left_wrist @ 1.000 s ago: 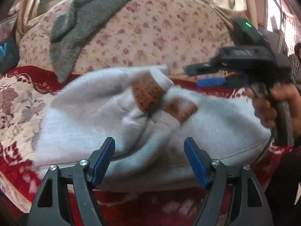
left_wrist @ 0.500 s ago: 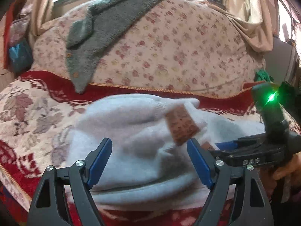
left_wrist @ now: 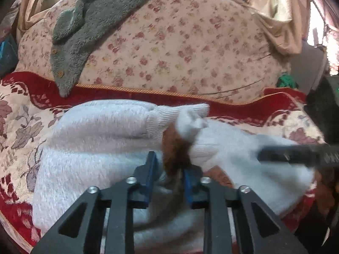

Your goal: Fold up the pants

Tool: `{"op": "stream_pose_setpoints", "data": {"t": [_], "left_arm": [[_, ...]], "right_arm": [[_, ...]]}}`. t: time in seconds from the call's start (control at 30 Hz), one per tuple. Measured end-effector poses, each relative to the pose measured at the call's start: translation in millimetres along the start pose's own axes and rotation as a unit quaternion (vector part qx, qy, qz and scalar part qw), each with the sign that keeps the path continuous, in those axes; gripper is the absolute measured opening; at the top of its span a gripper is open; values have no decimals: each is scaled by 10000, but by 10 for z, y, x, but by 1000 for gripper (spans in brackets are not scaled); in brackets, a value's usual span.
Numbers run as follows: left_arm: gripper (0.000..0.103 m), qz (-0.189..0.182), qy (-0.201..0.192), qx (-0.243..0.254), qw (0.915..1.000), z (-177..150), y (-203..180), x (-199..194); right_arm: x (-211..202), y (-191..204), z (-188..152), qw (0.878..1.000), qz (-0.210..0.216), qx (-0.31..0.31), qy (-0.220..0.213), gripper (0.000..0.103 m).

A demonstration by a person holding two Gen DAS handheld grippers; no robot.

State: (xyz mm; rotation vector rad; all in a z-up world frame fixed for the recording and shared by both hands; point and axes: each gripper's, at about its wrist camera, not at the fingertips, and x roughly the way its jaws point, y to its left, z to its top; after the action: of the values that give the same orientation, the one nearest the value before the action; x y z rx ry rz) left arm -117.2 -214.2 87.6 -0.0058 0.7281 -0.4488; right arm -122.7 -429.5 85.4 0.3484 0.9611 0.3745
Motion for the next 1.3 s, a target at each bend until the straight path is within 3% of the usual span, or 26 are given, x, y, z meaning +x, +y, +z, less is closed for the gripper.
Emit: {"op": "stream_pose_setpoints", "data": {"t": [0.03,0.13,0.27,0.37,0.43,0.53,0.6,0.63,0.77,0.8,0.9,0.93,1.03,1.2,1.3], "left_arm": [[10,-93,19,44,9999,-17,-70,-41],[10,293,-62,534,9981,-100,-288,-34],[10,47,212,-19,9998,-173,-134,137],[10,42,221,18,9997,-236,-154,160],[11,14,211,-16,9998,-254,-162,154],[11,-65,203,-122,9997,-300,-147,142],[11,-145,244,-139,9995,-336,-145,150],[13,-139,244,-128,9995,-342,-147,154],[17,-87,233,-81,9997,-316,-163,139],[24,-98,240,-76,9996,-302,-180,118],[62,-248,142,-14,9996,-281,-247,16],[67,-240,59,39,9997,-283,-286,-28],[68,-214,12,192,9996,-289,-393,-92],[68,-163,18,208,9996,-264,-449,-131],[76,-34,4,188,9998,-218,-484,-117]], "right_arm": [[-38,12,40,9999,46,37,-109,59],[-81,96,180,9987,398,105,-306,62],[-5,416,356,9980,368,-361,-352,67],[104,680,462,9949,378,-877,-334,68],[298,806,513,9925,440,-1142,-69,72],[733,855,533,9891,-69,-1427,354,72],[936,786,511,9804,-933,-1695,359,72],[1001,729,512,9791,-1065,-1699,337,72],[999,428,553,9942,-448,-894,392,73],[946,407,539,9945,-463,-870,355,73],[708,362,471,9944,-558,-862,236,74],[611,345,443,9951,-524,-820,157,74],[404,338,392,9977,-193,-646,72,75],[192,235,278,9988,-196,-450,-54,76],[59,157,178,9992,-205,-304,-132,77]]}}
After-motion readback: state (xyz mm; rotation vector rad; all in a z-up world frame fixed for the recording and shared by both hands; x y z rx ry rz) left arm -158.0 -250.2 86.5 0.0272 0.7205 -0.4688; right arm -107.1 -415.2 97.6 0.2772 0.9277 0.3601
